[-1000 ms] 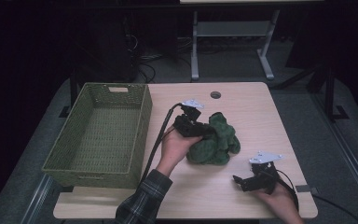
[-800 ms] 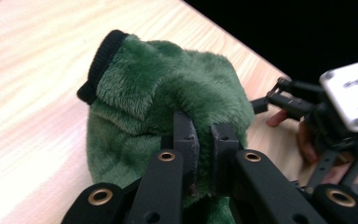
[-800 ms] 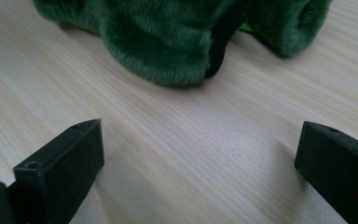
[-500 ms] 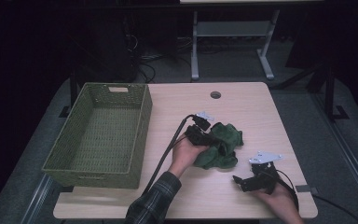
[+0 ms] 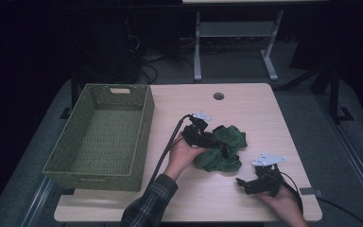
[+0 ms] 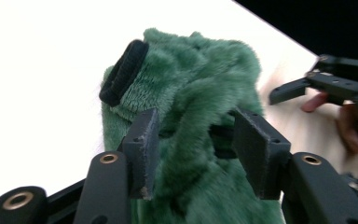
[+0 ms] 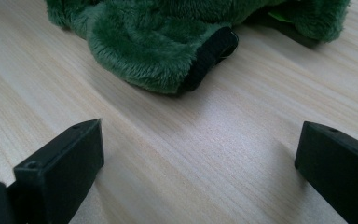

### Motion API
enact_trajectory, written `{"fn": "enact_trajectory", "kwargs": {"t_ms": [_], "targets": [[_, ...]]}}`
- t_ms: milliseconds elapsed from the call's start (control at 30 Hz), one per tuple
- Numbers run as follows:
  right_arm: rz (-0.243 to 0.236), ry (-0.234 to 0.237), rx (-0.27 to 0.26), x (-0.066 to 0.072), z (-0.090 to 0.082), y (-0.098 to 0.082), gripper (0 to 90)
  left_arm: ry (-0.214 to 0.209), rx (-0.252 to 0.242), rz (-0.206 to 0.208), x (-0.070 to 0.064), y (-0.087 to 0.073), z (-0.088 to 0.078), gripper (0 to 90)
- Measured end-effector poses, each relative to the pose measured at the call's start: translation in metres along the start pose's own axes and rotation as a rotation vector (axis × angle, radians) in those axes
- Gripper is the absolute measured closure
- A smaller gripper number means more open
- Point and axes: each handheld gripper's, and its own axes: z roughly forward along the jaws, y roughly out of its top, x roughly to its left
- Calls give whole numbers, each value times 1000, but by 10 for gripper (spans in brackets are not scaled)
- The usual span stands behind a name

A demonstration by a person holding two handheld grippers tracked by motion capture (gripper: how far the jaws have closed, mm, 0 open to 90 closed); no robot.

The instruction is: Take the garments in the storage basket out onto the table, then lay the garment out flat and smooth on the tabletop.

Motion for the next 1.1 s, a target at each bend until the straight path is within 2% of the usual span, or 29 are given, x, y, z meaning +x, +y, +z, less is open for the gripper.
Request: {"fn": "enact_trajectory", "kwargs": {"t_ms": [67,100,267,467,533,567,600,700,733,767,867,900,933,1100], "targets": [[1,1,0,0,0,0,9,-3,4,6,-2,0,-4,493],[2,1,0,0,0,0,9,-5,9,31,-7,-1,-10,487],[-4,-1,2,0,0,0,9,-12,1,48,-20,-9,-23,478],[0,-2,-2,0,0,0,10,-18,9,78,-32,-18,-24,478],[4,-6,8,-2,-3,0,68,-19,13,94,-37,-22,-21,478],[4,-6,8,-2,-3,0,68,-19,13,94,-37,-22,-21,477],[-7,-5,11,-3,-6,0,136,-14,19,96,-40,-24,-17,476],[16,5,8,-4,-9,1,147,0,39,112,-41,-26,-11,472],[21,18,-10,-5,-13,1,181,8,55,128,-42,-28,-5,469],[23,24,-21,-6,-15,2,198,8,52,115,-43,-30,-2,465],[32,55,-55,-8,-19,5,261,35,76,133,-41,-35,5,461],[39,66,-61,-8,-19,7,298,44,77,126,-40,-36,8,462],[37,77,-65,-7,-19,9,323,48,92,135,-37,-37,9,467],[20,96,-64,-2,-11,19,420,75,93,120,-31,-43,11,578]]}}
